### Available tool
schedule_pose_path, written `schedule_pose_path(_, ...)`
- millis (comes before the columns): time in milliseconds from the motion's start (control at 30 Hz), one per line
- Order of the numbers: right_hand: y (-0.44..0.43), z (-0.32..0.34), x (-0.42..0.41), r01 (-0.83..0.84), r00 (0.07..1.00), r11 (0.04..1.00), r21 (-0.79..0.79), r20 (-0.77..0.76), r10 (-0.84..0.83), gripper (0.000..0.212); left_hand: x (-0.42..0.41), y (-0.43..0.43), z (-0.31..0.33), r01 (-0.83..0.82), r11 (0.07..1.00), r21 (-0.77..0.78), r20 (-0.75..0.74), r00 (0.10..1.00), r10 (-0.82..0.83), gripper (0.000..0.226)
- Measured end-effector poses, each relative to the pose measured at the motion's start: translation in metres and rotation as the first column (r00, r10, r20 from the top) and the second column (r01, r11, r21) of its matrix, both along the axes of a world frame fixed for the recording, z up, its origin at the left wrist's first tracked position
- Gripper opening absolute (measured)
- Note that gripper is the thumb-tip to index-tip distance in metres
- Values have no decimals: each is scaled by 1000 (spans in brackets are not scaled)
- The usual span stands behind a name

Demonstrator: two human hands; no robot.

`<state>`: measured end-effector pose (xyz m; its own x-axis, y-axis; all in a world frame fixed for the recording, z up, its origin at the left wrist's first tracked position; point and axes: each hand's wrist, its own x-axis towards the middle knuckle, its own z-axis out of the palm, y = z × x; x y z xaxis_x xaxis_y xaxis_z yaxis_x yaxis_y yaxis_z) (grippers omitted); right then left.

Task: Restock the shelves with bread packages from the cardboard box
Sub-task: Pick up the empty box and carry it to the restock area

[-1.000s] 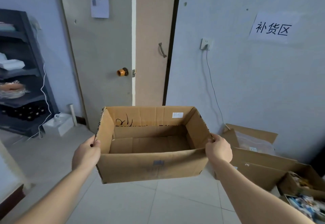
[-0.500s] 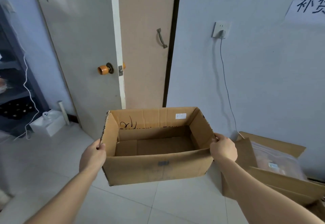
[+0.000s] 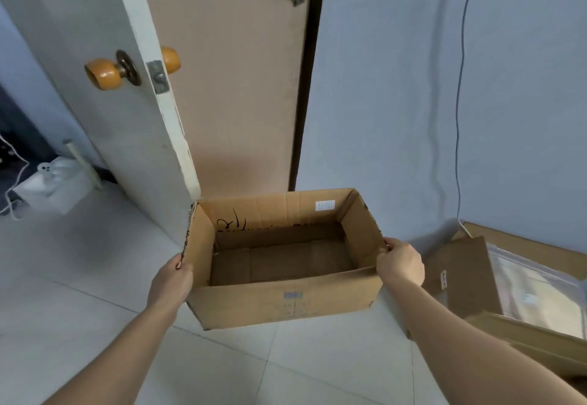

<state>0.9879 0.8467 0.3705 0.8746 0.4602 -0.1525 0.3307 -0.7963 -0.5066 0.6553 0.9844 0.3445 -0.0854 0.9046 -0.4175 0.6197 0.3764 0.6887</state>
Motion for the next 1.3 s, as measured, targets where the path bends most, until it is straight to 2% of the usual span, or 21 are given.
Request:
schedule_pose_path(133, 32, -45, 32, -16, 1000, 999, -39, -16, 16, 31, 29, 26, -37, 2, 997, -79, -25, 1000, -4, 46)
schedule_pose_path(467, 94, -187, 108, -128, 982, 983, -131, -153, 108, 45, 104, 62, -165, -142, 965, -219, -72, 989, 129, 51)
schedule_pose_path(800, 136, -392, 130, -198, 963, 929, -314, -239, 124, 50, 129, 80, -344, -217, 941, -261, -129, 974, 188, 39)
schedule_pose_path(933, 147, -472, 135, -221, 954, 920, -323, -266, 135, 51, 132, 89, -420, -218, 942, -255, -140, 972, 187, 35)
schedule_pose_path(1033, 150, -522, 138, -270, 943, 902, -338, -280, 177, 47, 131, 97, -470, -178, 948, -263, -173, 976, 135, 41)
schedule_pose_path(1133, 151, -558, 140, -301, 940, 877, -374, -271, 207, 43, 132, 103, -510, -162, 924, -345, -191, 976, 100, 45)
schedule_pose_path(1300, 159, -579, 137, -326, 916, 867, -376, -352, 192, 51, 141, 108, -540, -178, 872, -455, -124, 983, 136, 67)
